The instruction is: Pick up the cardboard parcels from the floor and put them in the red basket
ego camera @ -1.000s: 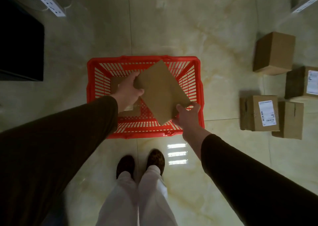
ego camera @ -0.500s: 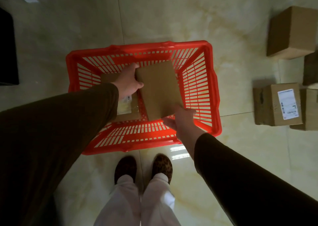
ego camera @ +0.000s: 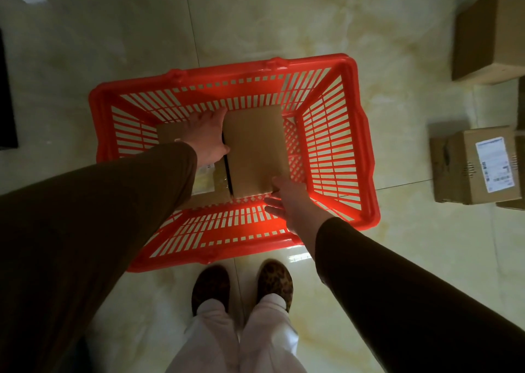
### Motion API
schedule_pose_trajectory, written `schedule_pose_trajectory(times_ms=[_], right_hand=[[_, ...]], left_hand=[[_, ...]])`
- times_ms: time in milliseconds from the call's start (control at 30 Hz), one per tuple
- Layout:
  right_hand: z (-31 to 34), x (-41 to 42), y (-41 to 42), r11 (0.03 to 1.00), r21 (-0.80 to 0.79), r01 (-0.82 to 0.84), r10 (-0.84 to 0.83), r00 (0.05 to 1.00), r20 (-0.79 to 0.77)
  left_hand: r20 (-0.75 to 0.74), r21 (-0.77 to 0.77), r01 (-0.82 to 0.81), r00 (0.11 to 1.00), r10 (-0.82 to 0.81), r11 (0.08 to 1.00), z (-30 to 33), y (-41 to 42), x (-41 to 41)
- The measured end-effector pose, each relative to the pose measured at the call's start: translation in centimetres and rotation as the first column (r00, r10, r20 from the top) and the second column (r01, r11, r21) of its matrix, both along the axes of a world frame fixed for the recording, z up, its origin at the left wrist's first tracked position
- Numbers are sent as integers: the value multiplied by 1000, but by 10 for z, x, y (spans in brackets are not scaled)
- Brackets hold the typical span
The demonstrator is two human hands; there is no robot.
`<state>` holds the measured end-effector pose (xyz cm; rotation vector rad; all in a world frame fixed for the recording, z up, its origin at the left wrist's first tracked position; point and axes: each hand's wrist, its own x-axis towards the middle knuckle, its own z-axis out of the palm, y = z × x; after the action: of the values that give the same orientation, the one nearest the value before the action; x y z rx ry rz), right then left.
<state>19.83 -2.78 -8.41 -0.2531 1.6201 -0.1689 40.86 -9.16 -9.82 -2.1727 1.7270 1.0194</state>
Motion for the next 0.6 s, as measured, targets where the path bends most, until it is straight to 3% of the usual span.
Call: schedule_pose_trajectory(times_ms=[133, 267, 400, 600], right_hand=[[11, -2, -5, 992, 44, -118, 119, 993, -7], [38, -6, -10, 982, 24, -186, 186, 982, -26], [78, -10, -10, 976, -113, -186, 171, 976, -135], [149, -41, -8, 931, -318, -178, 113, 971, -213]], left_hand=[[-39, 31, -17, 999, 18, 999, 1, 7, -1], [-112, -42, -52, 993, 47, 998, 19, 22, 0], [-250, -32, -163, 956, 150, 986, 60, 39, -7], [-288, -23, -243, 931, 226, 970, 135, 50, -36]])
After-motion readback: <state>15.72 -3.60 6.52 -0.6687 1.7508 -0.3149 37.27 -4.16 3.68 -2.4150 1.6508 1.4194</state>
